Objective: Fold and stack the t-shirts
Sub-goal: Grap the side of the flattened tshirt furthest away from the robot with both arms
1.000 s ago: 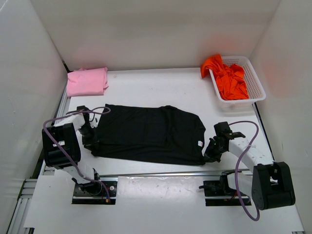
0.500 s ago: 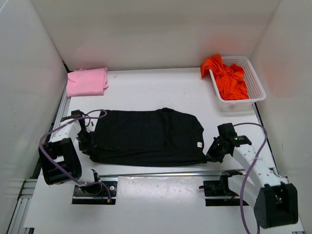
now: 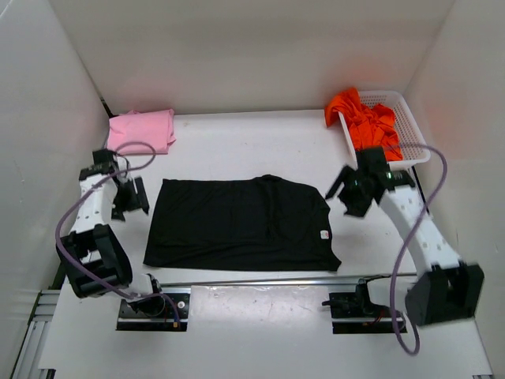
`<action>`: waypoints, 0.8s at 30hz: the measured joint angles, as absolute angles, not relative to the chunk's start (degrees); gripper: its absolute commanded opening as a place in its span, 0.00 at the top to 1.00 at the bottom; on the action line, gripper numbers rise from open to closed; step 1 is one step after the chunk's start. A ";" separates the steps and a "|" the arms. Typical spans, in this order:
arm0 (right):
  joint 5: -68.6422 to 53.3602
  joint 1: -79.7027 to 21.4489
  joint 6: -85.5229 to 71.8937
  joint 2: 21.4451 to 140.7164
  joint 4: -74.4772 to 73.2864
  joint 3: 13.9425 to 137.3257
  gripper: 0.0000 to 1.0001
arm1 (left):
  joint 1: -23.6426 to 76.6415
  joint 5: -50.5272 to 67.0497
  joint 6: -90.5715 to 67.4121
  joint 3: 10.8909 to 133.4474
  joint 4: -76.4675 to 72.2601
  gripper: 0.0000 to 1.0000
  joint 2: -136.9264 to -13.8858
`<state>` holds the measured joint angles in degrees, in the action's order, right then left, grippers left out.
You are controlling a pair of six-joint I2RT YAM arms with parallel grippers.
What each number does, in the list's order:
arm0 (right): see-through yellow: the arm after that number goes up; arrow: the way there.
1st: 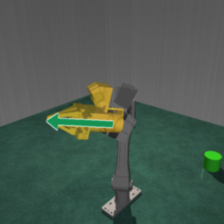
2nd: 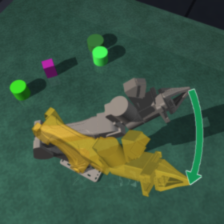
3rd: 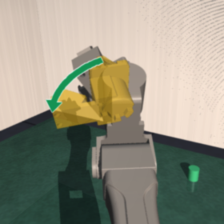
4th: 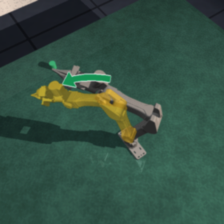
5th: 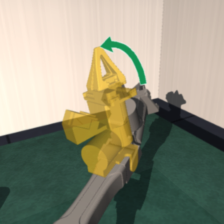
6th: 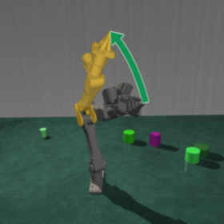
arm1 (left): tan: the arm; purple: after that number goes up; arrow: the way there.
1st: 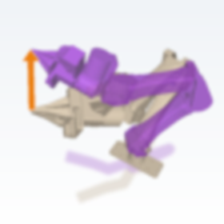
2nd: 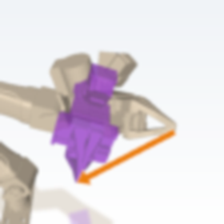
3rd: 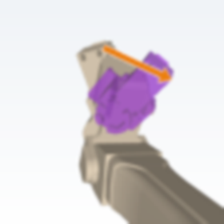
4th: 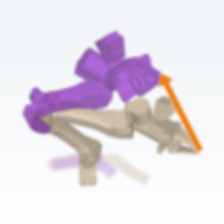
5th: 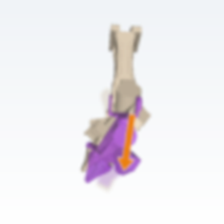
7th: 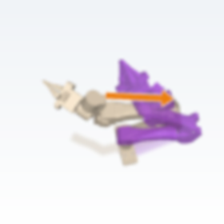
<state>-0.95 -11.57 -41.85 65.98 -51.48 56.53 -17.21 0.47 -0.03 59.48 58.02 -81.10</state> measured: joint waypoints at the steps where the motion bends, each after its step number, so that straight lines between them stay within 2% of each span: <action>1: -1.32 -11.86 -41.34 70.61 -50.81 61.63 0.23 | -16.93 1.28 -0.01 62.87 56.75 0.18 -82.32; 3: -3.01 -12.49 -40.64 79.94 -49.23 71.72 0.23 | -15.97 3.33 -0.01 70.37 54.92 0.18 -86.72; 5: -5.89 -13.19 -40.60 88.92 -46.81 79.07 0.23 | -14.76 5.45 -0.01 77.47 52.69 0.22 -93.19; 12: -13.82 -17.08 -47.68 113.32 -43.16 95.53 0.23 | -13.52 12.64 -0.01 96.20 50.00 0.22 -117.84; 17: -17.30 -20.27 -55.24 121.03 -39.94 100.16 0.25 | -13.21 16.03 -0.05 102.94 50.57 0.21 -126.13; 24: -18.68 -22.20 -62.57 124.20 -37.08 100.47 0.28 | -11.60 18.52 -0.05 106.34 50.35 0.21 -129.08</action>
